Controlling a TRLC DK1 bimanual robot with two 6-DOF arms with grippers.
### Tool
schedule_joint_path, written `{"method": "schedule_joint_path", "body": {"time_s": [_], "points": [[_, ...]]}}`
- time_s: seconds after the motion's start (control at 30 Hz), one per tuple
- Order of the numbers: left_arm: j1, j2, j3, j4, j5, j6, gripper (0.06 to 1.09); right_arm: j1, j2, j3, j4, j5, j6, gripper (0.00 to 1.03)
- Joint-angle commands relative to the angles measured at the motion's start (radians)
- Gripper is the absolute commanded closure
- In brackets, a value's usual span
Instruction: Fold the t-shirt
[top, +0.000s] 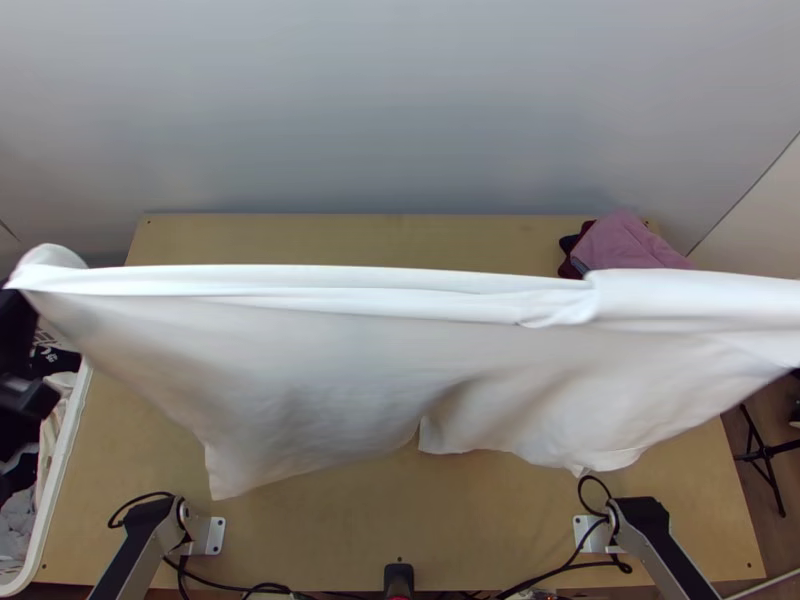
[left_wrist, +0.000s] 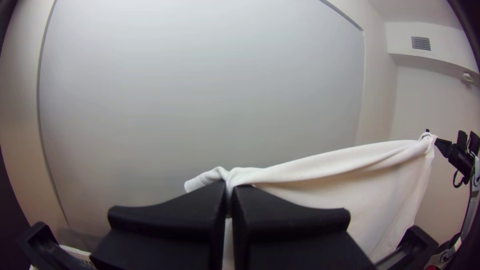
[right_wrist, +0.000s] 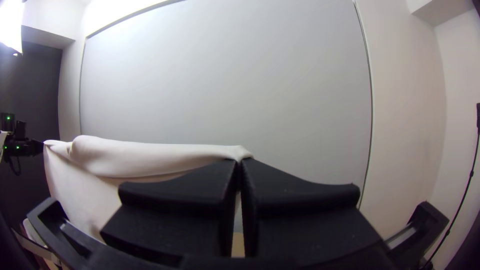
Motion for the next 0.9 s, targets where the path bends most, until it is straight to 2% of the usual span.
{"method": "schedule_joint_path", "body": {"time_s": [0.0,0.13,0.37,0.47,0.67,0.77,0.87], "points": [[-0.010,-0.018,-0.193,0.086,0.077,0.002,1.04,-0.046,0.005,-0.158,0.022,-0.098,0.051,1.00],[-0.080,0.040,-0.288,0.198,0.075,-0.048,1.04,-0.010,0.019,-0.298,0.126,-0.098,0.062,1.00],[-0.323,0.103,-0.567,0.416,-0.147,-0.030,1.04,0.004,0.106,-0.384,0.223,-0.095,0.068,1.00],[-0.346,0.178,-0.667,0.525,-0.161,-0.013,1.04,0.043,0.137,-0.474,0.284,-0.092,0.063,1.00],[-0.324,0.410,-0.757,0.699,-0.192,0.041,1.04,0.063,0.289,-0.750,0.488,-0.089,-0.029,1.00],[-0.260,0.546,-0.723,0.770,-0.219,0.073,1.04,0.042,0.433,-0.784,0.597,-0.090,-0.084,1.00],[-0.235,0.681,-0.630,0.776,-0.259,0.100,1.04,0.033,0.631,-0.727,0.625,-0.098,-0.139,1.00]]}}
